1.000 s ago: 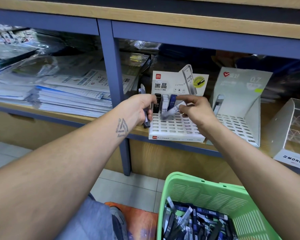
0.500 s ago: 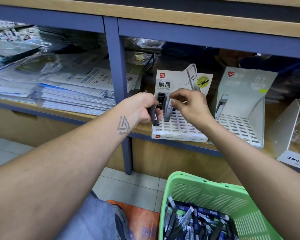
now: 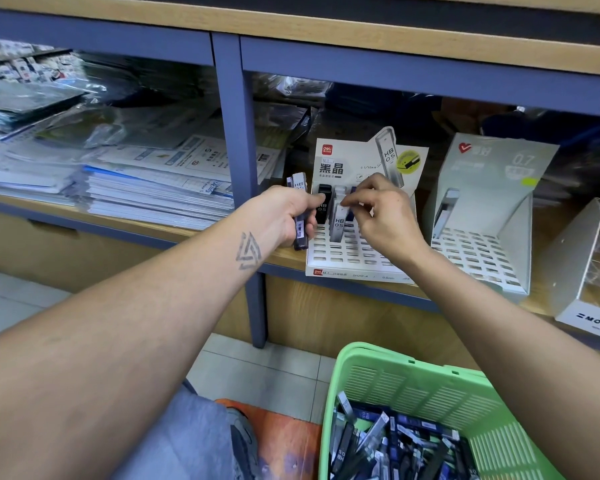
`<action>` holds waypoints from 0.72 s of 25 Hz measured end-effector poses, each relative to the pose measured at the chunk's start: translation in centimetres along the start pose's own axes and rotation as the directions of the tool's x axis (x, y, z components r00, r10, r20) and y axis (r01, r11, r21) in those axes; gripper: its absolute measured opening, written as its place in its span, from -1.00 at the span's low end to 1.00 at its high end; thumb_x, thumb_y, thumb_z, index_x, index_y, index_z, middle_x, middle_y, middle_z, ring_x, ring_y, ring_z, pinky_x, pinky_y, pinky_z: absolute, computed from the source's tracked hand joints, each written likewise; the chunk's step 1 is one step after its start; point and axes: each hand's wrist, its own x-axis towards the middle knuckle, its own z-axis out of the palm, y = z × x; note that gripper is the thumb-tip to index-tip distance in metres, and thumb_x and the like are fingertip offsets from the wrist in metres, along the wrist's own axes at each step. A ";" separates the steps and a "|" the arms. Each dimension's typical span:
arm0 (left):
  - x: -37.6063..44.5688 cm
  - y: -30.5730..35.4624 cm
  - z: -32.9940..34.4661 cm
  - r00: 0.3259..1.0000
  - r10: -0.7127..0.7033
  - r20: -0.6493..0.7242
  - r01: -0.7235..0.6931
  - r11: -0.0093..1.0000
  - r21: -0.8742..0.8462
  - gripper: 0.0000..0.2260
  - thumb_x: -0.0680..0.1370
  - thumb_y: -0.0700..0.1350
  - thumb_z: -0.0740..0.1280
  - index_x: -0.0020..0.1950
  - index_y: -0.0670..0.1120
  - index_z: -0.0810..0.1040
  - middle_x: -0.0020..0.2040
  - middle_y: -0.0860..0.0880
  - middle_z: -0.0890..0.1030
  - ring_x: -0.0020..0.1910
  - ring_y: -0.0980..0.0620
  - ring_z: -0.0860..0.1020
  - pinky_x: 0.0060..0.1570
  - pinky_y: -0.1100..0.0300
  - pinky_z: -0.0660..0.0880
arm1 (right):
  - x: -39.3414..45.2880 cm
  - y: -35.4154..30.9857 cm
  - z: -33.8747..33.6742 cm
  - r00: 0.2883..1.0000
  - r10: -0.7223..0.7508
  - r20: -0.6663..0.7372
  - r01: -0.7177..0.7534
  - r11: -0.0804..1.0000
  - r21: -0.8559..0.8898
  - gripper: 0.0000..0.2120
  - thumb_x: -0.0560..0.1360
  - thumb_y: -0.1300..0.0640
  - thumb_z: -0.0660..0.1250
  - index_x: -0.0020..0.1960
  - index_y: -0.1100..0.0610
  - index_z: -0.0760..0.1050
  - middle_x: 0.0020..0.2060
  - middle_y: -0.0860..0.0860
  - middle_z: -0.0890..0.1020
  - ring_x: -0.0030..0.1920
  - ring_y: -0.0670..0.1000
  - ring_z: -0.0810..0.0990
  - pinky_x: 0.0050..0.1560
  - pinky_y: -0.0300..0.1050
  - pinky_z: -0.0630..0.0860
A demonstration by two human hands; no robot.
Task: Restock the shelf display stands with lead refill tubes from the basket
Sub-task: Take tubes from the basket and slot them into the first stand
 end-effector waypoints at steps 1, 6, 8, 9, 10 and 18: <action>-0.1 0.0 0.0 1.000 0.010 0.005 -0.010 1.000 0.014 -0.81 0.60 -0.13 0.38 -0.17 -0.11 0.47 -0.41 0.01 0.39 -0.63 0.14 0.33 -0.63 0.36 0.29 | 0.0 0.0 -0.2 0.999 0.028 0.021 -0.028 1.000 0.011 -0.79 0.56 0.32 0.35 0.06 0.13 0.72 -0.04 -0.02 0.57 -0.04 -0.04 0.52 0.01 -0.20 0.44; -1.7 -0.4 0.3 0.988 0.092 0.125 -0.101 0.993 0.065 -0.84 0.60 -0.10 0.38 -0.13 -0.09 0.49 -0.44 0.01 0.40 -0.62 0.16 0.30 -0.64 0.36 0.25 | -0.2 -1.2 -1.3 0.973 0.226 0.038 -0.228 0.939 0.256 -0.79 0.56 0.27 0.32 0.10 0.09 0.68 -0.10 -0.01 0.67 -0.20 -0.15 0.56 -0.13 -0.27 0.47; -2.4 -0.7 0.3 0.973 0.154 0.174 -0.176 0.977 0.122 -0.88 0.58 -0.14 0.41 -0.10 -0.12 0.52 -0.42 -0.01 0.43 -0.59 0.15 0.31 -0.61 0.33 0.26 | 0.1 -2.4 -1.9 0.943 0.307 0.130 -0.331 0.822 0.463 -0.88 0.58 0.21 0.36 0.09 0.15 0.63 -0.20 0.07 0.69 -0.32 -0.09 0.58 -0.32 -0.25 0.47; -2.7 -0.8 0.3 0.964 0.181 0.192 -0.213 0.965 0.156 -0.88 0.57 -0.15 0.43 -0.10 -0.14 0.53 -0.40 -0.03 0.43 -0.57 0.14 0.32 -0.60 0.32 0.26 | 0.2 -3.0 -2.2 0.931 0.322 0.174 -0.364 0.766 0.529 -0.89 0.58 0.18 0.39 0.07 0.18 0.62 -0.23 0.11 0.69 -0.34 -0.05 0.59 -0.39 -0.23 0.45; -3.0 -0.9 0.3 0.957 0.206 0.207 -0.245 0.951 0.190 -0.87 0.56 -0.16 0.44 -0.12 -0.15 0.53 -0.39 -0.04 0.43 -0.54 0.13 0.32 -0.58 0.31 0.26 | 0.4 -3.5 -2.4 0.921 0.331 0.206 -0.388 0.724 0.571 -0.86 0.57 0.14 0.41 0.05 0.20 0.61 -0.24 0.14 0.68 -0.35 -0.02 0.58 -0.42 -0.22 0.43; -4.0 -0.8 1.3 0.917 0.282 0.282 -0.376 0.845 0.379 -0.84 0.50 -0.11 0.52 -0.10 -0.14 0.58 -0.46 0.03 0.49 -0.55 0.14 0.39 -0.50 0.29 0.33 | 1.0 -4.6 -3.4 0.867 0.449 0.215 -0.467 0.585 0.663 -0.77 0.47 0.27 0.50 0.08 0.21 0.53 -0.24 0.16 0.70 -0.38 -0.05 0.63 -0.42 -0.19 0.52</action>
